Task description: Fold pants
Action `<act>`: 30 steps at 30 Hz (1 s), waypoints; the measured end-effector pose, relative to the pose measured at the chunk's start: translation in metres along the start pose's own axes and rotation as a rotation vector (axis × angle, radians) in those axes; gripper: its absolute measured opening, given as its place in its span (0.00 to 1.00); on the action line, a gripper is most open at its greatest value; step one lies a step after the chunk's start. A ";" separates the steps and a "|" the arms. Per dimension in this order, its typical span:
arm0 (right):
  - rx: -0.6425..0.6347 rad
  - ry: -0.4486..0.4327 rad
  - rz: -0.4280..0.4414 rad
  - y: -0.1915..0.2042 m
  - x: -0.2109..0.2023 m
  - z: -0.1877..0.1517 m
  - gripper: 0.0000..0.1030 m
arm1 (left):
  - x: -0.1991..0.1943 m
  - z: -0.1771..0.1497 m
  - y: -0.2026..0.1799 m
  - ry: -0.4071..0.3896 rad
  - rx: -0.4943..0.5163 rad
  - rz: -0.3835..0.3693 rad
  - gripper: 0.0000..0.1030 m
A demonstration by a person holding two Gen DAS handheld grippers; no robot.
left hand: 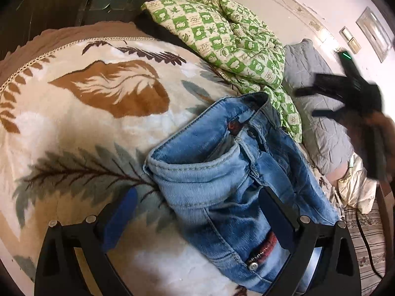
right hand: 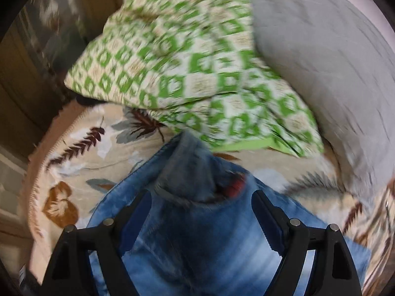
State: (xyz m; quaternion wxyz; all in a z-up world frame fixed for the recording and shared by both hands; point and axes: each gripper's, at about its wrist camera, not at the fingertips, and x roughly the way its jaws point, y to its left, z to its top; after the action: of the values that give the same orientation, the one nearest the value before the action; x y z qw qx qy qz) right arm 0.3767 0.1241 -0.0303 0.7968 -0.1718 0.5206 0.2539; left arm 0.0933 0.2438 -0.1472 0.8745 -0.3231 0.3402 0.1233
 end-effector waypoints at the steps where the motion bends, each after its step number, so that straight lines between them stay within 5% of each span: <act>1: -0.025 0.018 -0.016 0.011 0.015 0.007 0.83 | 0.002 0.000 -0.002 -0.007 0.009 0.004 0.96; 9: -0.088 0.145 -0.208 0.041 0.100 0.033 0.79 | 0.004 -0.005 -0.010 -0.019 0.094 0.057 0.90; 10: -0.089 0.161 -0.221 0.040 0.108 0.033 0.41 | 0.004 -0.006 -0.010 -0.020 0.107 0.062 0.51; 11: -0.105 0.158 -0.242 0.040 0.112 0.033 0.17 | 0.006 -0.005 -0.009 0.007 0.120 0.061 0.23; 16: -0.163 0.132 -0.252 0.038 0.111 0.029 0.15 | 0.000 0.000 0.007 0.023 0.018 -0.054 0.21; 20: -0.205 0.042 -0.259 0.050 0.081 0.037 0.15 | -0.030 0.002 0.003 -0.110 0.028 -0.118 0.21; 27: -0.233 -0.125 -0.169 0.092 0.033 0.069 0.15 | -0.082 0.010 0.005 -0.368 0.064 -0.092 0.20; 30: -0.267 -0.145 -0.137 0.124 0.035 0.077 0.15 | -0.077 0.014 0.018 -0.340 0.041 -0.033 0.21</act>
State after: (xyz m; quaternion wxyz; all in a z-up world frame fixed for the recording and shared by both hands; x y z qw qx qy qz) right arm 0.3731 0.2740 -0.0327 0.8180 -0.2925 0.4102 0.2775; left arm 0.0359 0.2669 -0.0954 0.9276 -0.2853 0.1847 0.1550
